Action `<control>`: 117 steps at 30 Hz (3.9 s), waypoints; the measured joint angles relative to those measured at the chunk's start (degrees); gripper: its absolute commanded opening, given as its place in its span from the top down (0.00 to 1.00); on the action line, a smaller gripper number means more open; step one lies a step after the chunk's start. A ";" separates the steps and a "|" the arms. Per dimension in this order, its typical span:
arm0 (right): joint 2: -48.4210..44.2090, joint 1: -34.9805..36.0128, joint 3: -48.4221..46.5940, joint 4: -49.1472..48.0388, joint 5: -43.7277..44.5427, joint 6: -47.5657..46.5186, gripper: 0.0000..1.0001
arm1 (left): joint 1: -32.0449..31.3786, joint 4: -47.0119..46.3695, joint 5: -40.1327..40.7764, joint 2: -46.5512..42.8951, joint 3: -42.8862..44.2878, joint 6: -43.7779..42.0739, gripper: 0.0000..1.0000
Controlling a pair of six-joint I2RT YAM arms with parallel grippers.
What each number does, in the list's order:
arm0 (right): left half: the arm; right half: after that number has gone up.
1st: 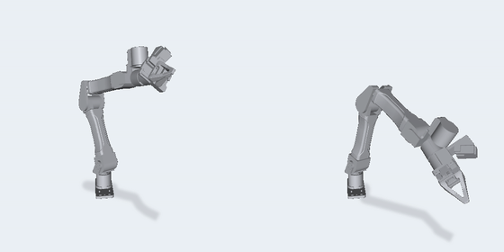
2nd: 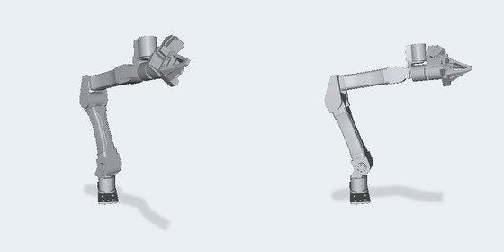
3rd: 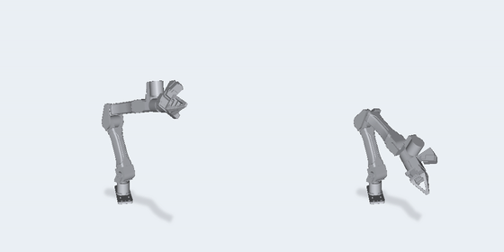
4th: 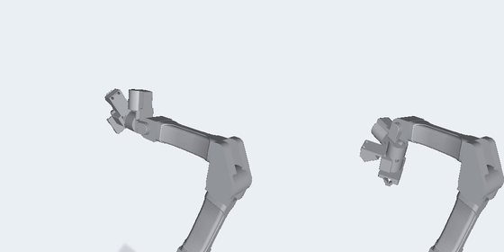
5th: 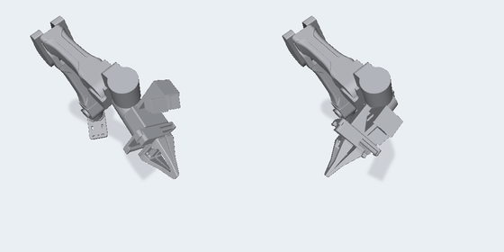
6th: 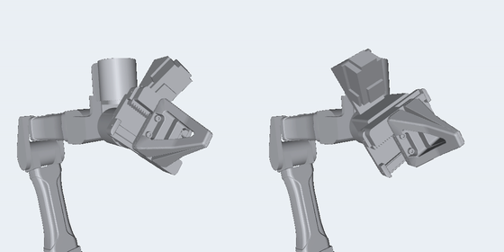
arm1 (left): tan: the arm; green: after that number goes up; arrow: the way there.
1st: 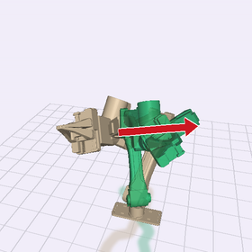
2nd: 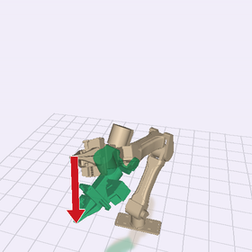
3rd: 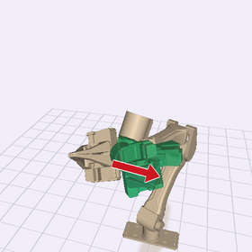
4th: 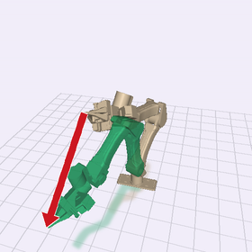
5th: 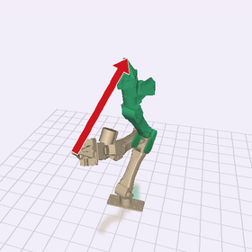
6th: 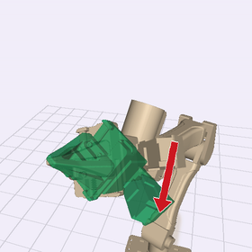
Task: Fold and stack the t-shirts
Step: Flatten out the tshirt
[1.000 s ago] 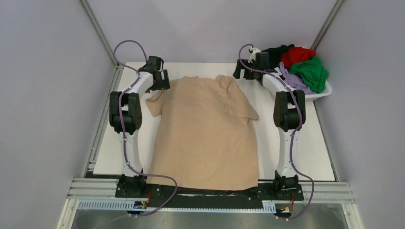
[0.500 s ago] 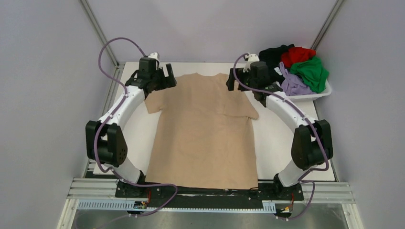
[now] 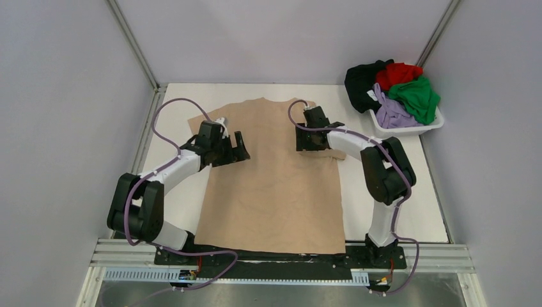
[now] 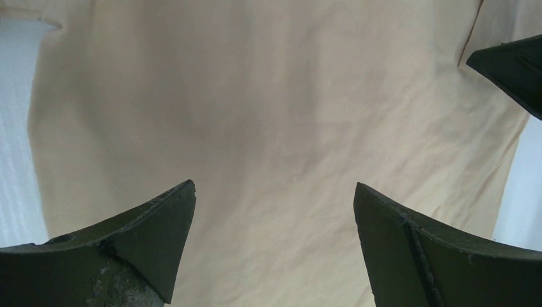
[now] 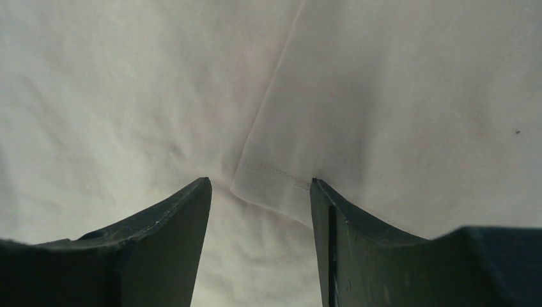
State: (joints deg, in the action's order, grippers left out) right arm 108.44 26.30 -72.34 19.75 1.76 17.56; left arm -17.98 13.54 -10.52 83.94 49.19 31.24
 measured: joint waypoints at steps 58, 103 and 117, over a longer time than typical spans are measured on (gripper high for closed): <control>4.79 -10.69 -9.84 10.34 12.72 -5.99 1.00 | -0.42 0.28 9.01 3.23 -3.78 0.98 0.00; -31.74 -1.66 28.44 1.86 -3.87 16.87 0.00 | -0.52 3.34 4.17 33.03 36.57 -2.80 0.00; -6.91 -7.80 10.29 3.74 -5.60 22.32 0.00 | 2.64 -4.76 2.03 26.12 20.70 2.16 0.00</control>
State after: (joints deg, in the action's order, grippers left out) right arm 101.54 18.50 -62.04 23.49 -3.84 39.88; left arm -15.33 8.78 -8.49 110.06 69.89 33.41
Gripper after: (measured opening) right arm 0.998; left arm 0.997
